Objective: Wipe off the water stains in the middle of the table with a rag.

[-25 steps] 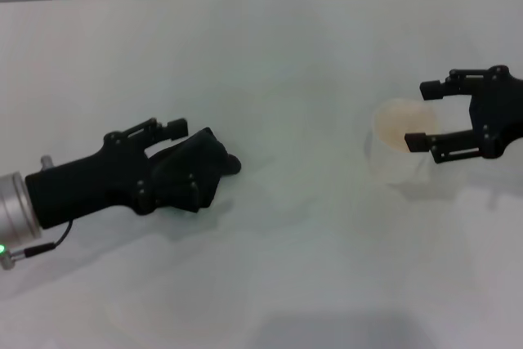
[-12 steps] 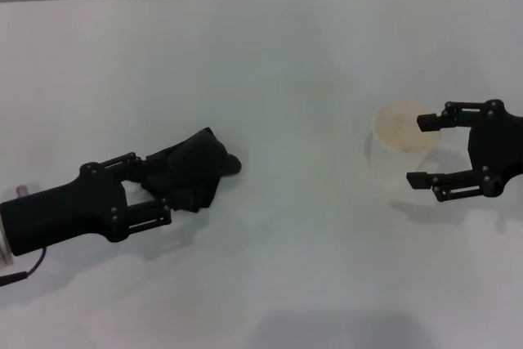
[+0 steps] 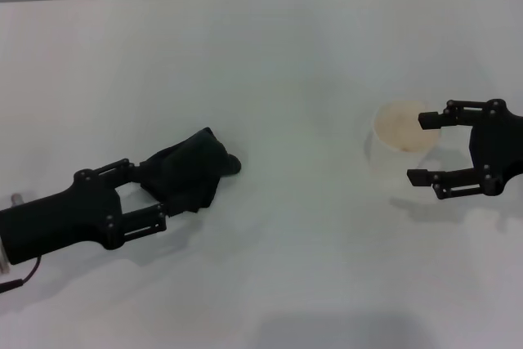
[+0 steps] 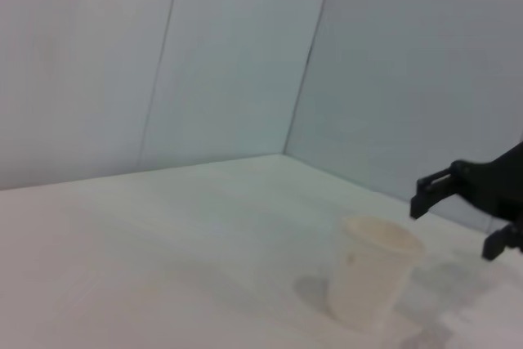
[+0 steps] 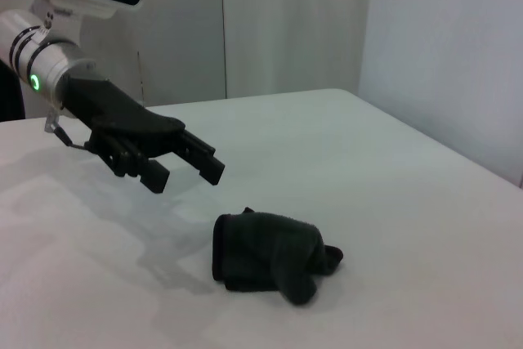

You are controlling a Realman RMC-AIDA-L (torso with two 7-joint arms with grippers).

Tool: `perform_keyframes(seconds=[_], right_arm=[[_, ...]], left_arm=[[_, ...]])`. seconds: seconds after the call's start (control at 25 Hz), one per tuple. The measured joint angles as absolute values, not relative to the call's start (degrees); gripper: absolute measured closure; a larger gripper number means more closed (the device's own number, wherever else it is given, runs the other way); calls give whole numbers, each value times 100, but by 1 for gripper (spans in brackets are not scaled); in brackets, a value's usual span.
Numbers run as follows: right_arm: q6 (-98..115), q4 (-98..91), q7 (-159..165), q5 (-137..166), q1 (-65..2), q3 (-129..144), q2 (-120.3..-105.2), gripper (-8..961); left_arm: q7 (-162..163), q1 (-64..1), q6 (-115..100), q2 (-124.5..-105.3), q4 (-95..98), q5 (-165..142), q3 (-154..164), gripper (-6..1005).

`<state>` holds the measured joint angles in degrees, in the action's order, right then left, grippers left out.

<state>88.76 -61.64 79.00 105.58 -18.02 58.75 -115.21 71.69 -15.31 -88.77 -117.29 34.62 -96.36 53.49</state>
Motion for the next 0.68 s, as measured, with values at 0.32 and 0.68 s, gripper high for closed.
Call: perform_keyframes(seconds=[0.32,0.68], right_arm=[[8881,-6089,7831,10412,-1790,5870,-11515,124],[8946,-6082,7831,10342,-1793,5874,-11513,124]], left_arm=[[6623,-1397,-8657,-11843,3454,-9637,5053,232],[6623,-1431,-8707,-11856,3454,-9641,5045,232]])
